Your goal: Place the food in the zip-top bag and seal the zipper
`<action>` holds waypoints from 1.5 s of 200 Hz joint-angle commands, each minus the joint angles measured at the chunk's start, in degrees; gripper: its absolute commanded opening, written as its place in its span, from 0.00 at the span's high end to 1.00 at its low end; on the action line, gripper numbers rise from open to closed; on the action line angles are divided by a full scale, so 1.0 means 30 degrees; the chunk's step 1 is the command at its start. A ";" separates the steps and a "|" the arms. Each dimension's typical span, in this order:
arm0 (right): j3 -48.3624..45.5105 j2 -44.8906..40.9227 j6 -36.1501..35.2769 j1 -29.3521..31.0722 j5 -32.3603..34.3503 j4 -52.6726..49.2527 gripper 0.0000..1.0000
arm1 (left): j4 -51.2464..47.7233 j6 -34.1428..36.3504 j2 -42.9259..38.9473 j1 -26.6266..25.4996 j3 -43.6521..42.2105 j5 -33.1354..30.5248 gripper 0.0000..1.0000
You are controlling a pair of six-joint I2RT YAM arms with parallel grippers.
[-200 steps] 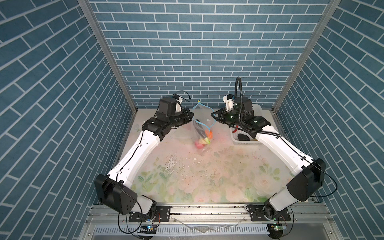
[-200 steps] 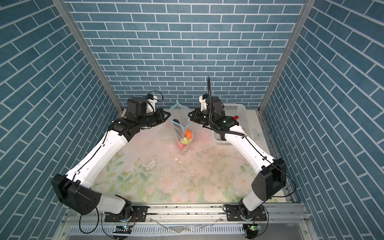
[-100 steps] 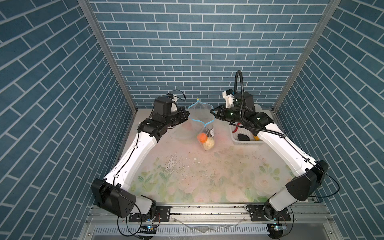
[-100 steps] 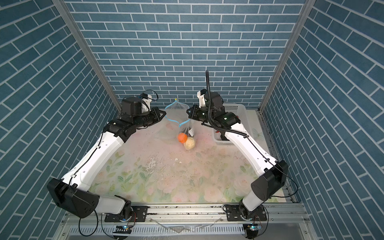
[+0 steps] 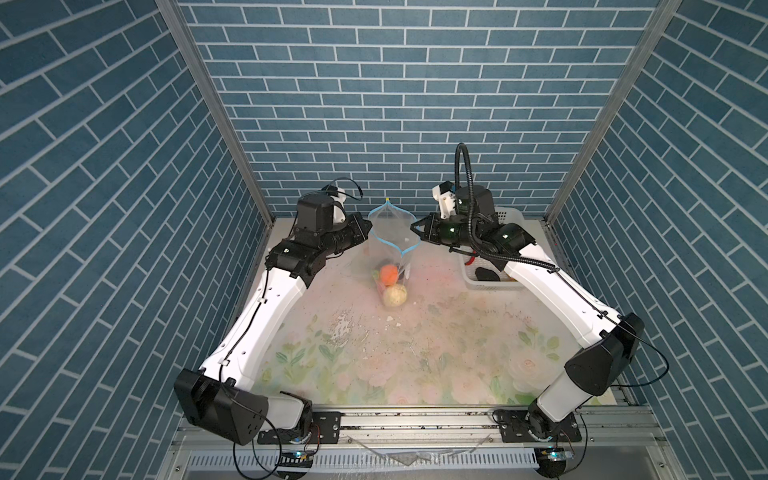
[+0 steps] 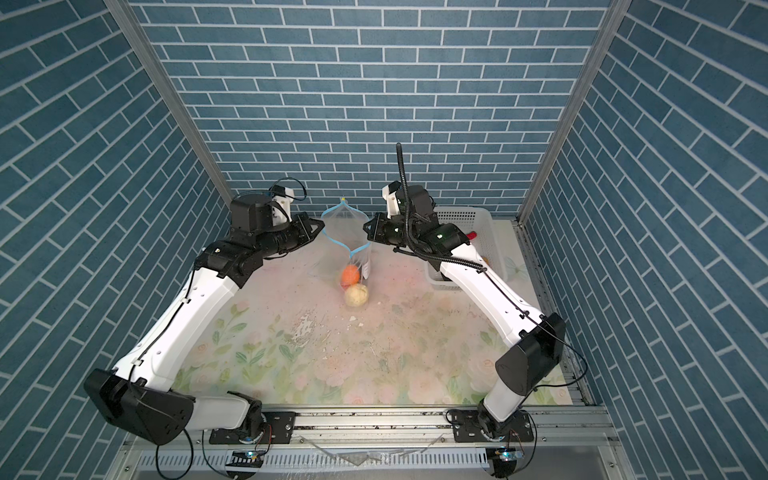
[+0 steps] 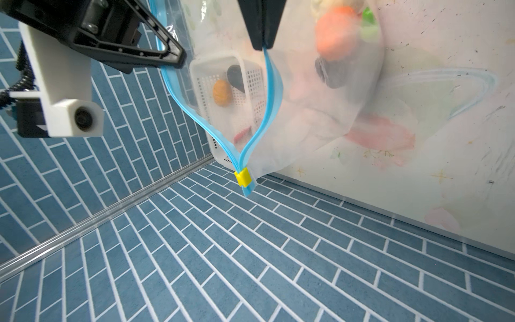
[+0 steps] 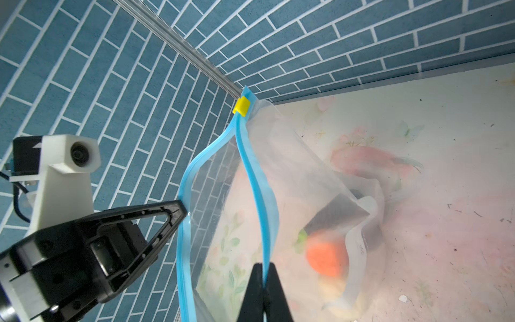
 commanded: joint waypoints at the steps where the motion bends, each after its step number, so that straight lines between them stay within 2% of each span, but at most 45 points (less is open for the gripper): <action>1: 0.0355 0.0294 -0.0325 0.0076 0.0069 0.0470 0.99 | 0.0522 -0.0377 0.0782 0.0088 -0.0472 0.1145 1.00; 63: 0.0886 0.1088 0.0101 0.0121 -0.0345 0.0439 0.98 | 0.0441 -0.0283 0.1054 0.0053 -0.0324 0.1775 1.00; 105: 0.1832 0.1988 0.0685 0.0725 -0.1141 0.0734 0.98 | -0.0829 0.0745 -0.0004 0.0562 0.0233 0.0978 1.00; 130: 0.1599 0.2506 0.1779 0.1064 -0.1705 0.2708 0.98 | -0.2142 0.1575 -0.0803 0.1314 0.0564 0.0193 1.00; 183: 0.3169 0.4486 0.4204 0.2375 -0.1962 0.5934 0.98 | -0.4441 0.2661 -0.2685 0.3297 0.1007 -0.0308 1.00; 214: 0.1136 0.4080 0.5211 0.2479 -0.1233 0.8229 0.98 | -0.5227 0.3555 -0.2913 0.3278 0.1359 -0.0925 1.00; 245: -0.2802 0.2994 0.5621 0.2120 -0.0040 1.0037 0.97 | -0.6471 0.4835 -0.1900 0.2361 0.1494 -0.1449 1.00; 300: -0.8753 0.0667 0.6280 0.0995 0.1356 1.1805 0.95 | -0.4880 0.4302 0.0748 -0.1319 0.0622 -0.1300 1.00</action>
